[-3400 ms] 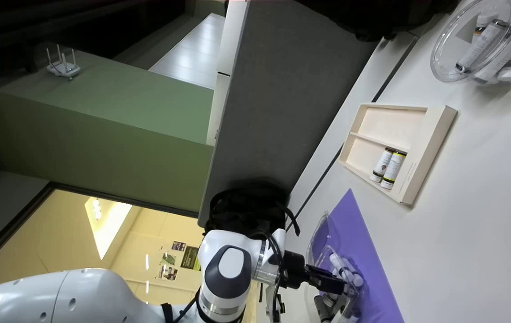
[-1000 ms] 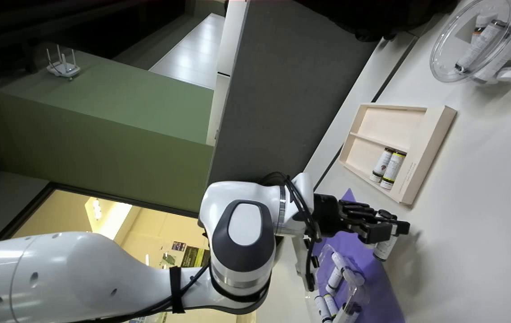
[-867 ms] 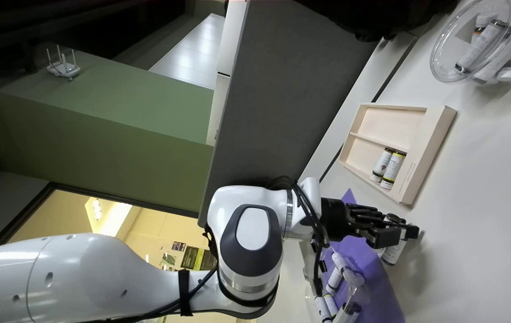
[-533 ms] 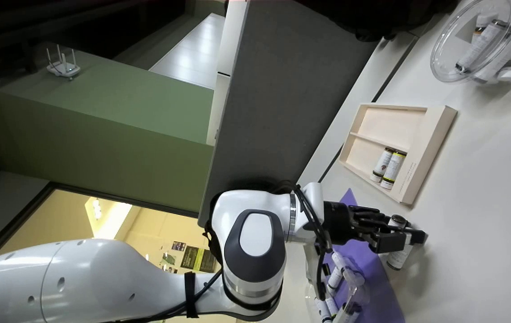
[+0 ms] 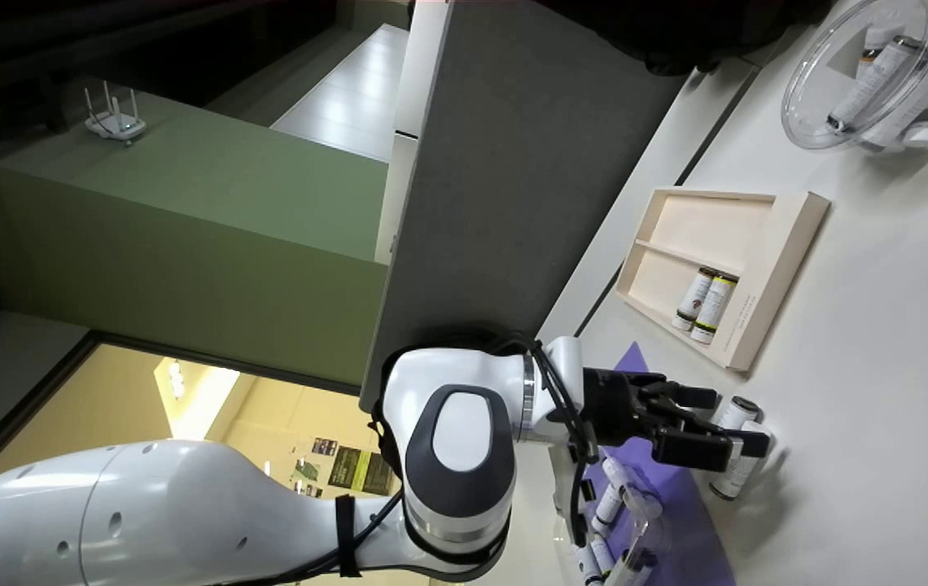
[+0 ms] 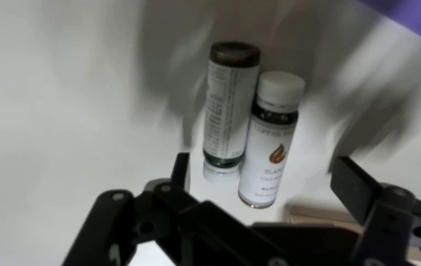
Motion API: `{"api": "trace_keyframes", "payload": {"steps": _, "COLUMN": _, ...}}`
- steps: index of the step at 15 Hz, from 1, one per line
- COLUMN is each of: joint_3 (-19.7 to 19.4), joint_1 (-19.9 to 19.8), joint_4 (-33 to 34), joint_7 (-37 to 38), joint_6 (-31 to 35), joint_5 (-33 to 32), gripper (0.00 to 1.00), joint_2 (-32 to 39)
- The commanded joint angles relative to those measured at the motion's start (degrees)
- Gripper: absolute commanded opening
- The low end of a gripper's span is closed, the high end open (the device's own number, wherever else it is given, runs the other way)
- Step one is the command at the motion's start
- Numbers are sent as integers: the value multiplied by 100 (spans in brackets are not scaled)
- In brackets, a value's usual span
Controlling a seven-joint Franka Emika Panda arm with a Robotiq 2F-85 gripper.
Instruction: Remove two bottles from the clear container and put them on the table
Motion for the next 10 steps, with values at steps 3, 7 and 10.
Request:
{"api": "trace_keyframes", "payload": {"steps": 3, "joint_3": -80, "joint_1": 103, "joint_4": -33, "joint_7": 103, "joint_6": -73, "joint_5": 69, "gripper": 100, "joint_2": -49}}
{"api": "trace_keyframes", "payload": {"steps": 7, "joint_3": -249, "joint_1": 271, "joint_4": -119, "joint_7": 119, "joint_6": -312, "joint_5": 9, "gripper": 100, "joint_2": -418}}
{"api": "trace_keyframes", "payload": {"steps": 10, "joint_3": -140, "joint_1": 139, "joint_4": 19, "joint_7": 66, "joint_6": -238, "joint_5": -30, "gripper": 100, "joint_2": -235}}
